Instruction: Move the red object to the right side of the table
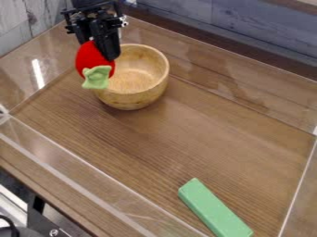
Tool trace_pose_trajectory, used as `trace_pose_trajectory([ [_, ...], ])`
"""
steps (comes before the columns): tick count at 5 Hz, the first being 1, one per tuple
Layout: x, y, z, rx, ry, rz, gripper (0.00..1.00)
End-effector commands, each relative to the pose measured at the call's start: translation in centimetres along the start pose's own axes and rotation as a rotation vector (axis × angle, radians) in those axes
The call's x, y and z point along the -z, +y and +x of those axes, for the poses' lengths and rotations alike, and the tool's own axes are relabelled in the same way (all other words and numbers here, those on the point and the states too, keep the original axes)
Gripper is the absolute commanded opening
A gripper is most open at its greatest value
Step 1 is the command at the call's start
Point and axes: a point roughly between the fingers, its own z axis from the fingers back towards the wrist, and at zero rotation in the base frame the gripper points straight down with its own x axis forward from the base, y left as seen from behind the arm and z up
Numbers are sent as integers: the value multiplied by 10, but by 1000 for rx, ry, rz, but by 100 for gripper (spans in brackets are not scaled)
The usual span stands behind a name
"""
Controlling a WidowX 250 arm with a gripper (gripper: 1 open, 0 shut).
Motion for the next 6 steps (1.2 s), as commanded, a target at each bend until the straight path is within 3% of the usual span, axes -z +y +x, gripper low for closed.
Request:
trace_pose_trajectory([
  [1,-23,-6,0,39,-62,29,0],
  [4,-22,-9,-6,91,-22,-20,0],
  [6,-21,-32,-3,129,-7,-27,0],
])
